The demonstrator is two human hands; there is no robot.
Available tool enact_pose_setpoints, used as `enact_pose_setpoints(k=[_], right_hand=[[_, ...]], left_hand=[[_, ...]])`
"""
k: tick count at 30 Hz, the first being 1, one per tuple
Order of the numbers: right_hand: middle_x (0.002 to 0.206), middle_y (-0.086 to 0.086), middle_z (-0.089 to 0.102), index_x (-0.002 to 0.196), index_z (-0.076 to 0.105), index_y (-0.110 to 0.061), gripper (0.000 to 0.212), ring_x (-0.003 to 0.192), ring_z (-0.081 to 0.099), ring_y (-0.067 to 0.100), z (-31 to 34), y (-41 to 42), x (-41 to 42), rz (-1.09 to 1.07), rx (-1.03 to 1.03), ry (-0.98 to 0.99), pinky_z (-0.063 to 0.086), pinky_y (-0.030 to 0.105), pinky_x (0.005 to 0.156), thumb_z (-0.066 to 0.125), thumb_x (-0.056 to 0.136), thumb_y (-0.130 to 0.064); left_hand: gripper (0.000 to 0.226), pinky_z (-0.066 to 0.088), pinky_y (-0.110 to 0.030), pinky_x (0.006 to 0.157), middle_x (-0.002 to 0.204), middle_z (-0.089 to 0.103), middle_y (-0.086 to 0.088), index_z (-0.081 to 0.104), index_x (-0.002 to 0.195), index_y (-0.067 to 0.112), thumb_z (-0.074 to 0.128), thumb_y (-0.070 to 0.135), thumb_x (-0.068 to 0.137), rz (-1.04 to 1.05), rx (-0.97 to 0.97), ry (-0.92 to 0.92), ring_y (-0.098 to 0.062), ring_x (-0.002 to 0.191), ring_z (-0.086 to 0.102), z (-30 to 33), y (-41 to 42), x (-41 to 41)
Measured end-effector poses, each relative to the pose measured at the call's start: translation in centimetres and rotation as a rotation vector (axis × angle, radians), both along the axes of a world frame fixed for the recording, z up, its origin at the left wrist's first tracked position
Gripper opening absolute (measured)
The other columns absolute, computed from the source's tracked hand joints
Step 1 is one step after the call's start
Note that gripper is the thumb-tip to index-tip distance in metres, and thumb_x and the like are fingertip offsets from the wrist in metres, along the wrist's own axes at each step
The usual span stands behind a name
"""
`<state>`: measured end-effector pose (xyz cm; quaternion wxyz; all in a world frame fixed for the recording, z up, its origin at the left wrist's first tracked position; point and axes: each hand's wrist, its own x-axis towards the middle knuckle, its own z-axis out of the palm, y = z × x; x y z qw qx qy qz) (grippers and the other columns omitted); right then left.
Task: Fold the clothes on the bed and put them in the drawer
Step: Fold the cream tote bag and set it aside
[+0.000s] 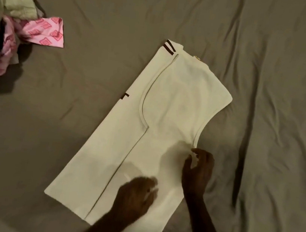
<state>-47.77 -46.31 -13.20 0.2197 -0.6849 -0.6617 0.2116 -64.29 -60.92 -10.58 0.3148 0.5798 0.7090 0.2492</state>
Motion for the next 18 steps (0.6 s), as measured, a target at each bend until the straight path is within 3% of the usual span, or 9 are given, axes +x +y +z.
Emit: enact_pose_setpoints(k=[3, 4, 6, 7, 8, 10, 13, 16, 18], right_hand=[[0.116, 0.011, 0.059, 0.119, 0.063, -0.009, 0.037, 0.109, 0.056, 0.034, 0.2, -0.8, 4.3, -0.020, -0.048, -0.073, 0.052, 0.048, 0.093, 0.077, 0.084, -0.002], [0.116, 0.013, 0.059, 0.120, 0.063, -0.006, 0.037, 0.107, 0.057, 0.034, 0.1, -1.0, 5.3, -0.020, -0.077, -0.065, 0.053, 0.050, 0.091, 0.078, 0.086, -0.005], [0.113, 0.012, 0.063, 0.121, 0.065, -0.006, 0.035, 0.101, 0.062, 0.029, 0.3, -1.1, 6.5, -0.052, -0.165, 0.014, 0.055, 0.045, 0.088, 0.078, 0.090, -0.014], [0.108, 0.009, 0.067, 0.119, 0.067, -0.007, 0.032, 0.096, 0.065, 0.025, 0.7, -0.9, 6.6, -0.088, -0.238, 0.079, 0.054, 0.039, 0.085, 0.078, 0.091, -0.019], [0.100, 0.006, 0.070, 0.115, 0.069, -0.009, 0.028, 0.091, 0.067, 0.022, 1.1, -0.7, 6.6, -0.109, -0.318, 0.129, 0.054, 0.035, 0.082, 0.077, 0.092, -0.024], [0.086, 0.005, 0.072, 0.102, 0.070, -0.009, 0.023, 0.082, 0.068, 0.025, 1.4, 0.1, 6.3, -0.120, -0.438, 0.121, 0.051, 0.034, 0.074, 0.079, 0.091, -0.027], [0.080, 0.009, 0.071, 0.090, 0.067, -0.008, 0.019, 0.075, 0.068, 0.029, 1.7, 0.8, 5.9, -0.206, -0.495, 0.210, 0.052, 0.034, 0.068, 0.082, 0.085, -0.018], [0.076, 0.010, 0.068, 0.086, 0.066, -0.008, 0.016, 0.069, 0.062, 0.026, 3.1, 0.9, 4.7, -0.271, -0.515, 0.451, 0.053, 0.038, 0.066, 0.081, 0.082, -0.006], [0.074, 0.010, 0.065, 0.085, 0.065, -0.009, 0.016, 0.064, 0.058, 0.023, 4.6, 1.0, 3.1, -0.263, -0.511, 0.565, 0.052, 0.036, 0.062, 0.080, 0.084, -0.004]], left_hand=[[0.025, 0.049, -0.022, 0.049, 0.076, 0.066, 0.009, 0.061, 0.089, 0.028, 0.068, 0.052, 0.084, -0.036, -0.462, -0.265, -0.009, 0.058, 0.063, -0.9, -7.6, 3.7], [0.025, 0.046, -0.021, 0.042, 0.072, 0.064, 0.002, 0.056, 0.087, 0.024, 0.057, 0.049, 0.091, 0.004, -0.509, -0.271, -0.013, 0.048, 0.060, -1.6, -8.5, 5.2], [0.020, 0.042, -0.021, 0.035, 0.082, 0.054, -0.008, 0.047, 0.085, 0.016, 0.041, 0.033, 0.094, 0.085, -0.475, -0.077, -0.019, 0.039, 0.055, -3.2, -10.6, 8.2], [0.014, 0.042, -0.023, 0.035, 0.087, 0.052, -0.008, 0.045, 0.085, 0.015, 0.042, 0.028, 0.083, 0.076, -0.503, 0.050, -0.022, 0.041, 0.055, -3.4, -11.6, 9.1], [0.025, 0.044, -0.026, 0.036, 0.089, 0.055, -0.009, 0.046, 0.087, 0.014, 0.043, 0.032, 0.069, 0.039, -0.561, 0.099, -0.024, 0.046, 0.057, -3.2, -12.6, 9.8], [0.050, 0.047, -0.031, 0.038, 0.086, 0.065, -0.009, 0.054, 0.095, 0.014, 0.051, 0.038, 0.051, -0.035, -0.670, -0.005, -0.027, 0.056, 0.063, -1.5, -13.2, 10.8], [0.041, 0.048, -0.028, 0.038, 0.079, 0.067, -0.003, 0.075, 0.087, 0.015, 0.070, 0.013, 0.046, -0.025, -0.691, 0.023, -0.024, 0.059, 0.066, 0.5, -13.0, 11.1], [0.061, 0.050, -0.028, 0.038, 0.074, 0.068, 0.000, 0.078, 0.080, 0.018, 0.086, 0.026, 0.020, 0.080, -0.653, 0.042, -0.020, 0.056, 0.067, 2.1, -12.4, 9.5], [0.050, 0.050, -0.029, 0.039, 0.071, 0.066, 0.005, 0.076, 0.079, 0.022, 0.080, 0.038, 0.032, 0.166, -0.614, 0.063, -0.017, 0.057, 0.066, 3.7, -11.9, 7.3]])
